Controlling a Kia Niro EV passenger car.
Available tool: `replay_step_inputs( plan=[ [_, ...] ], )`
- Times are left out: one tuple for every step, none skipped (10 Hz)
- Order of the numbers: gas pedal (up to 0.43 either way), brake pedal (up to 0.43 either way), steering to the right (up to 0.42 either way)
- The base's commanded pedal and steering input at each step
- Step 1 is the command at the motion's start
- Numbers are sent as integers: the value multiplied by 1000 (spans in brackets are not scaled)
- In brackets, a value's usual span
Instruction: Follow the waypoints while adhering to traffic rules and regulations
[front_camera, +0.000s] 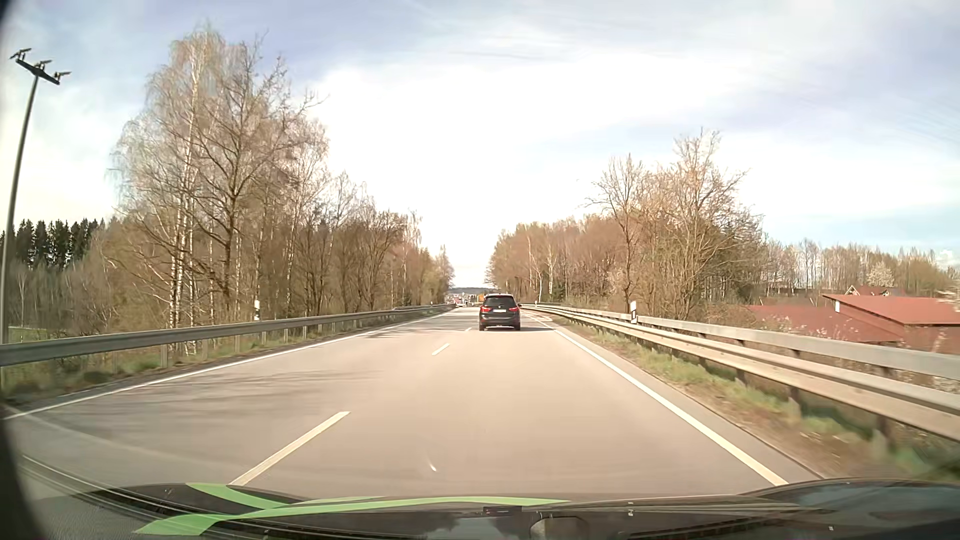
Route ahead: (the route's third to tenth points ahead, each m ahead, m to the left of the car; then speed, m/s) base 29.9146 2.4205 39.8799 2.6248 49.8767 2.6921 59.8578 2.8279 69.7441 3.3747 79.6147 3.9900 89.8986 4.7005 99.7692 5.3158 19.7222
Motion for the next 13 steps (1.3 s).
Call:
replay_step_inputs(
  plan=[
    [0, 0, -3],
    [8, 0, -3],
    [20, 0, -2],
    [20, 0, -2],
    [39, 0, -2],
    [47, 0, -2],
    [59, 0, -2],
    [67, 0, -2],
    [67, 0, -2],
    [67, 0, -2],
    [67, 0, -2],
    [67, 0, -4],
    [67, 0, -4]
  ],
)
